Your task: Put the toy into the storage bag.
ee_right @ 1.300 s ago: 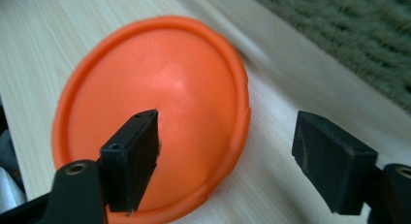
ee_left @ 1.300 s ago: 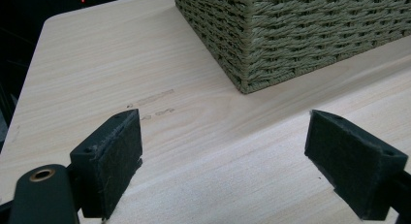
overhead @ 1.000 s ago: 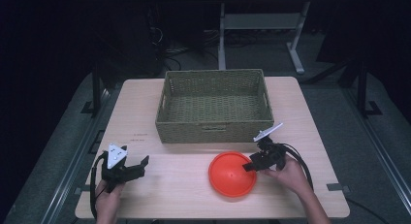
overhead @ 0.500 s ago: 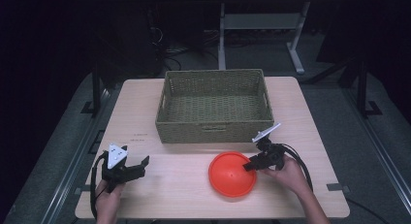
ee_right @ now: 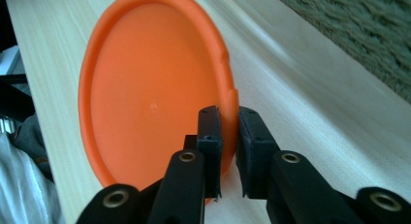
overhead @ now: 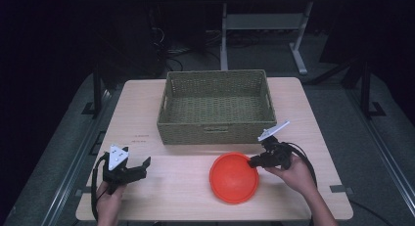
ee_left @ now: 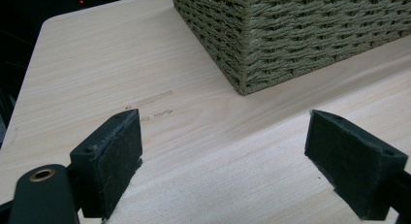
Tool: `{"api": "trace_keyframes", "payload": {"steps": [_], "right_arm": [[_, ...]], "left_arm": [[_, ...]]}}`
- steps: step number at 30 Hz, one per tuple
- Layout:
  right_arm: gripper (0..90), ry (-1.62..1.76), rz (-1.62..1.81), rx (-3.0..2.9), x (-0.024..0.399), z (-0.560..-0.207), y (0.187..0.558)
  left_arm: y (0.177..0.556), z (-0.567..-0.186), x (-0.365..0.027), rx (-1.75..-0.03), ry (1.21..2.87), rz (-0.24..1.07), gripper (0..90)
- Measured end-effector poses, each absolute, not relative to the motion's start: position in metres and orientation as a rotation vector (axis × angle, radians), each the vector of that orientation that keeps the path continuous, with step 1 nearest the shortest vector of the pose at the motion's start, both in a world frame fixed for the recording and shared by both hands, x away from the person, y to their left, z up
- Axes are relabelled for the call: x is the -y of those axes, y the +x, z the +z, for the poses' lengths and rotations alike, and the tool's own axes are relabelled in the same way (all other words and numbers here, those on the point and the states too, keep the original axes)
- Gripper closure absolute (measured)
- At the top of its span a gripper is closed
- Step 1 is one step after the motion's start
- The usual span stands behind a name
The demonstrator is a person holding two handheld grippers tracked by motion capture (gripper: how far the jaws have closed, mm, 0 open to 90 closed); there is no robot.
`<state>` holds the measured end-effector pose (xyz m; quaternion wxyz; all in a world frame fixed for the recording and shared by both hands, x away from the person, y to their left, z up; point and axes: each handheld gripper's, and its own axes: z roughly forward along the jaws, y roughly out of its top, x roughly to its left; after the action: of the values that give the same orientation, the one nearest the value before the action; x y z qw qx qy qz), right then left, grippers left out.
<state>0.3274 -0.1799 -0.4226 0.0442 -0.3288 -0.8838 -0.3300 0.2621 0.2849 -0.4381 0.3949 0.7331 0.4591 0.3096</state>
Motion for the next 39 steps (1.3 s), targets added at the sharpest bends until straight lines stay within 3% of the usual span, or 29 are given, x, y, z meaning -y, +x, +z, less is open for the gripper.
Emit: {"api": "trace_keyframes", "payload": {"steps": [15, 39], "right_arm": [[82.0, -0.996, -1.052, 2.754, 0.177, -0.383, 0.316], [82.0, -1.027, -1.103, 2.740, 0.192, -0.348, 0.321]], "left_arm": [[0.262, -0.438, -0.284, -1.159, 1.876, 0.787, 12.8], [0.262, -0.438, -0.285, -1.158, 1.879, 0.792, 12.8]]}}
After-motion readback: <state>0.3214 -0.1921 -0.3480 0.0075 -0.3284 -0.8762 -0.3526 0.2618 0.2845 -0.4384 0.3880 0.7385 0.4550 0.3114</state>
